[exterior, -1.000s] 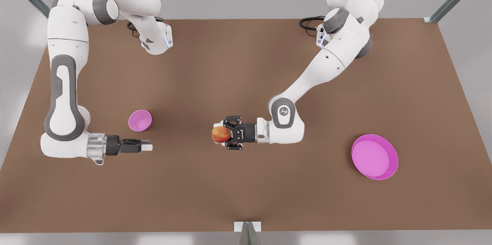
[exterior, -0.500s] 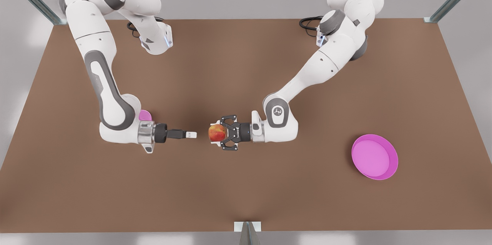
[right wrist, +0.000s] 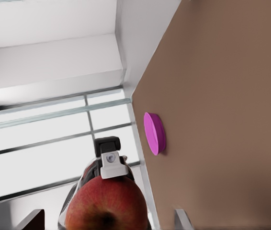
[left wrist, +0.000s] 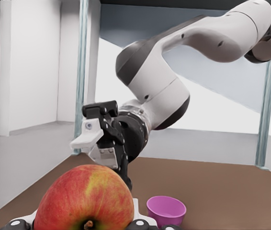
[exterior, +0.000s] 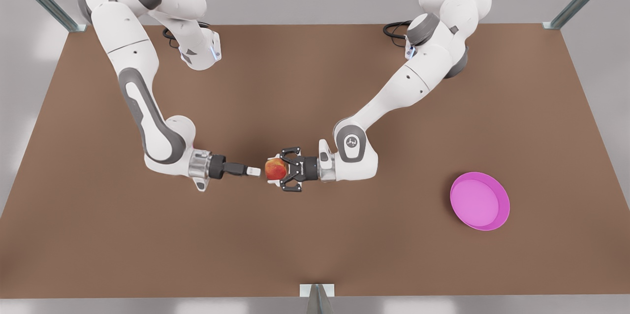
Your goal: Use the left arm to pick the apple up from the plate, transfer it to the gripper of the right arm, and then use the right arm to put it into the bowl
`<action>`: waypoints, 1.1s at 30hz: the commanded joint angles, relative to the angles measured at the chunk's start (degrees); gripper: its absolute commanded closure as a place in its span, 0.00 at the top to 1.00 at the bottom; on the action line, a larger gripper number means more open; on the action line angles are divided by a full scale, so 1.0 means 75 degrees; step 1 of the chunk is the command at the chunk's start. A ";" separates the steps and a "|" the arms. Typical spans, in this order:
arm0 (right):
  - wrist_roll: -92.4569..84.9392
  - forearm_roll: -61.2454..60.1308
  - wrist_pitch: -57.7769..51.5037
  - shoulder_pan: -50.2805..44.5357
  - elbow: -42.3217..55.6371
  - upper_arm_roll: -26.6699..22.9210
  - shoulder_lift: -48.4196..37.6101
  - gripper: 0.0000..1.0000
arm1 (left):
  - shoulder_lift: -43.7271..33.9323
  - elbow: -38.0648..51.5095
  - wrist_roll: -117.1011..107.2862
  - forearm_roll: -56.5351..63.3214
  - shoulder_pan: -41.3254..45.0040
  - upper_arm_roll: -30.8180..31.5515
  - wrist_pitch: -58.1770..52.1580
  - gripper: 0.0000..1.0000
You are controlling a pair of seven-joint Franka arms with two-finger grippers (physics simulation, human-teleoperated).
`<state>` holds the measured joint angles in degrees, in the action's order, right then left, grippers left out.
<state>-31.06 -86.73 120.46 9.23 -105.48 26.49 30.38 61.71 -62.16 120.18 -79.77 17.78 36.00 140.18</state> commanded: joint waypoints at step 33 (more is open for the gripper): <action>-0.1625 -0.0330 0.1247 -0.0856 0.0354 0.0137 0.0169 0.75 | 0.0093 0.0108 0.1331 0.0007 0.0067 -0.0007 0.0177 0.88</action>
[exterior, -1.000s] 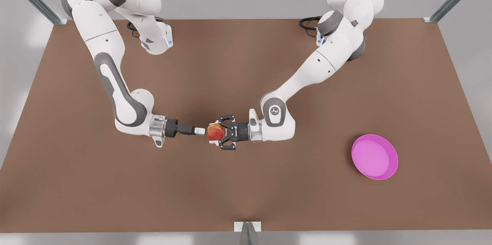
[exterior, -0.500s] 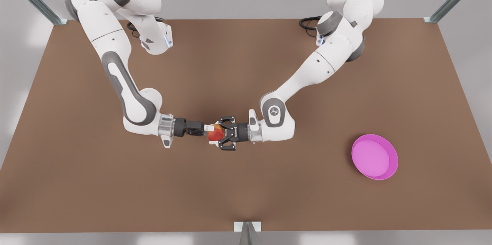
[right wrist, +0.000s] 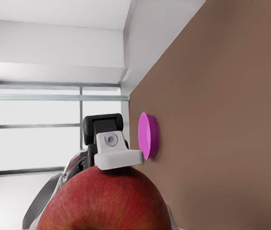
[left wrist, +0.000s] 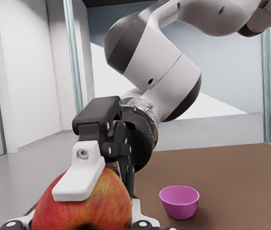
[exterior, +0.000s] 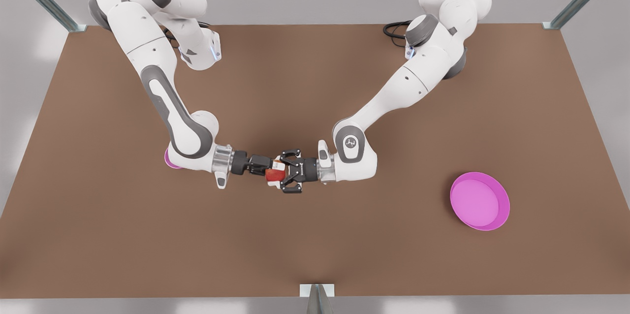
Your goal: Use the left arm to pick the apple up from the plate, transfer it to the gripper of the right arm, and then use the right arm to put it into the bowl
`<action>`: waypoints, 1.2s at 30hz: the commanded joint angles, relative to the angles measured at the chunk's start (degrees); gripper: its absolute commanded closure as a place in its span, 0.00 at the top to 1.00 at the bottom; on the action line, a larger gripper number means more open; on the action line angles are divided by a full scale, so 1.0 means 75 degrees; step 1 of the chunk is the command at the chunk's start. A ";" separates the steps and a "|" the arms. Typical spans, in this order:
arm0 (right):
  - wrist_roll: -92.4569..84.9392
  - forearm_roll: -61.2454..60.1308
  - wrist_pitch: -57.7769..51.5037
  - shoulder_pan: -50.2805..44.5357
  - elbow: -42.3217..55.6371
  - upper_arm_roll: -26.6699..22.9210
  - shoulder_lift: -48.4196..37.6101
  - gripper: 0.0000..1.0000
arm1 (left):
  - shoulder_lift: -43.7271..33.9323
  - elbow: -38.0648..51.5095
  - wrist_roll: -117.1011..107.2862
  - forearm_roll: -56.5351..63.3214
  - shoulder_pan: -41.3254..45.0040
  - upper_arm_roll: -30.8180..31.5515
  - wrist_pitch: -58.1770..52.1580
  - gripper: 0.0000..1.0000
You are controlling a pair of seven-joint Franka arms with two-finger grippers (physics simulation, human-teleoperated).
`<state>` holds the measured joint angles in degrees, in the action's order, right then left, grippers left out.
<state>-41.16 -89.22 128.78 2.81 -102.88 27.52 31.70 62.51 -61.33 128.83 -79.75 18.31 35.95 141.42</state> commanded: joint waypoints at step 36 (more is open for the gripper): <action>-0.0172 0.8263 -0.2593 0.3106 -0.0966 -0.0025 -0.1402 0.73 | -0.6095 -0.1736 -1.5559 1.2075 -0.6111 -0.0279 -0.8121 1.00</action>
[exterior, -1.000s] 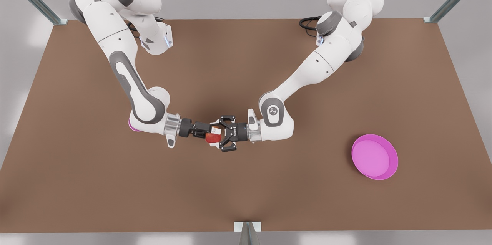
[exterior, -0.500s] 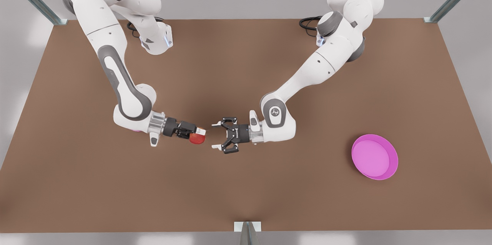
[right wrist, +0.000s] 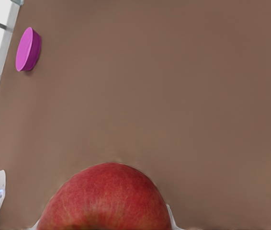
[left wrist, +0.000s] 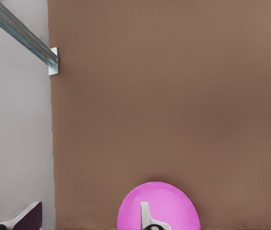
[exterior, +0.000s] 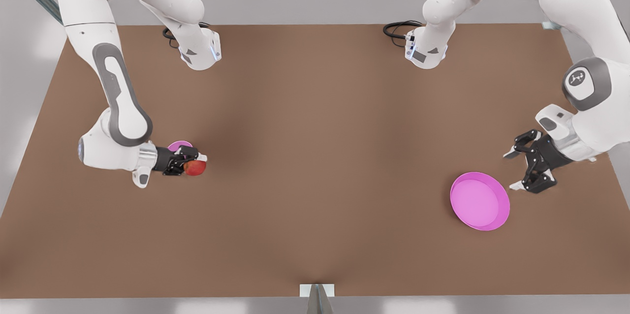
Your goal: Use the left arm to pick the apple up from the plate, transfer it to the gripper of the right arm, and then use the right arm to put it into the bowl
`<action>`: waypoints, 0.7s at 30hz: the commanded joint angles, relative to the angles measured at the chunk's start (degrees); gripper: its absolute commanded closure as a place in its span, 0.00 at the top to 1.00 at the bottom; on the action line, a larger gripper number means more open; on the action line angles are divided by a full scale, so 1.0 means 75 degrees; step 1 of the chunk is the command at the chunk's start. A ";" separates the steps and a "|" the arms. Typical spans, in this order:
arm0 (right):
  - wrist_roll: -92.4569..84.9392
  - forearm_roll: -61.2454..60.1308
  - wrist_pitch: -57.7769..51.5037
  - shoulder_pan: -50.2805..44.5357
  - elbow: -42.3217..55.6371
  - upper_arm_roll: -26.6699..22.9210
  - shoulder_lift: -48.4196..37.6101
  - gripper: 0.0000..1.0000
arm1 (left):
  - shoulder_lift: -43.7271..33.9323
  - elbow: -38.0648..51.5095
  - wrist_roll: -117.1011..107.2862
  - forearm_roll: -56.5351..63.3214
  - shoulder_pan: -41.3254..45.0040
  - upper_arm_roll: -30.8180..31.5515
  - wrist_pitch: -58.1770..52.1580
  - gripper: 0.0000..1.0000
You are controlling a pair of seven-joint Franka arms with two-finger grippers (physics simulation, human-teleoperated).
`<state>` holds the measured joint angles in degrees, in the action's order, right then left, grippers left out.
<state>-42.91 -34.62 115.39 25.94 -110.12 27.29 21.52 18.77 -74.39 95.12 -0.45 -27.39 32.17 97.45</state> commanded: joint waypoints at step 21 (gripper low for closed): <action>0.0061 0.3702 -0.0890 0.0667 -0.0141 -0.0052 0.0401 0.76 | -0.1190 -0.0569 -1.1897 0.0189 0.3430 -0.3703 -0.1649 1.00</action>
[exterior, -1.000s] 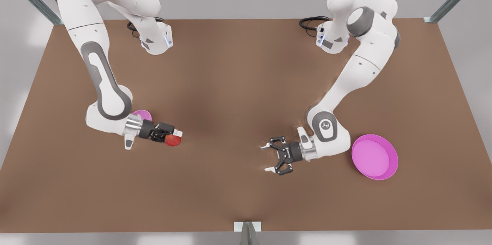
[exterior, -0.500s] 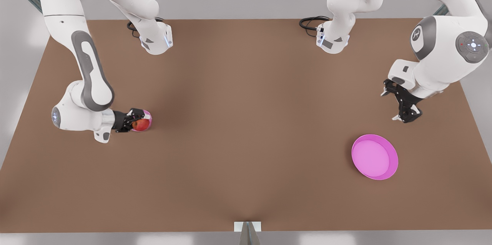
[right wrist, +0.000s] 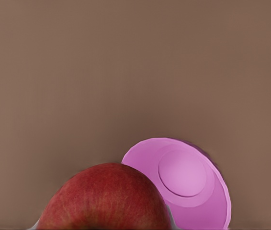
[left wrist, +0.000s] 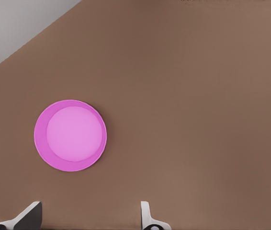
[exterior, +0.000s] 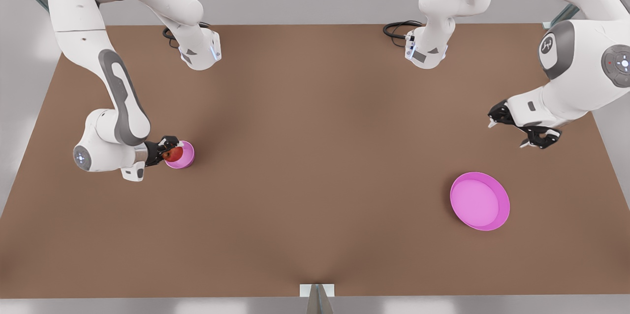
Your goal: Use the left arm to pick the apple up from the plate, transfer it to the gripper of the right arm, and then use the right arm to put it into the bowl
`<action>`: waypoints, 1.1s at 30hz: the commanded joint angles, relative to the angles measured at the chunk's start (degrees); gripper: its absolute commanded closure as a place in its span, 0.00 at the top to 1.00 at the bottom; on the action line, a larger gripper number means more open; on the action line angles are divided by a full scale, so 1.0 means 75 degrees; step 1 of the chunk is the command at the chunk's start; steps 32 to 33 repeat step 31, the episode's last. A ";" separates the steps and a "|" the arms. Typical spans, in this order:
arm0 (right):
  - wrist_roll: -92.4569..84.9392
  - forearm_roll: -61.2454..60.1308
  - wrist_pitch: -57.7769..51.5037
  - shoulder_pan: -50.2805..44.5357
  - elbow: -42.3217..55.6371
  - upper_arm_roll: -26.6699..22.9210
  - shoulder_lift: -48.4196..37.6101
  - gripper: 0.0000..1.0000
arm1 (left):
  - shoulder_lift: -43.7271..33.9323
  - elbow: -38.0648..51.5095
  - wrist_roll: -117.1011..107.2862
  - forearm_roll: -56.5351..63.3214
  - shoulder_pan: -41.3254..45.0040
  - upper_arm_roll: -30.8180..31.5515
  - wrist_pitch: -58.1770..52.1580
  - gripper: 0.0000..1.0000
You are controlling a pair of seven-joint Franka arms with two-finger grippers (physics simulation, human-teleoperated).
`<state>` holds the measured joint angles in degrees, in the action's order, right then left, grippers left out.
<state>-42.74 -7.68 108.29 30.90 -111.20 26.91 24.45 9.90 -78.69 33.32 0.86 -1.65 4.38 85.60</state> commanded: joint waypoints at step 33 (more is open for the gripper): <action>0.5241 0.1223 -0.3353 -0.3581 0.4854 -0.3249 -0.1737 1.00 | 0.0403 0.0320 -0.4197 0.0061 0.0115 0.0037 0.0013 1.00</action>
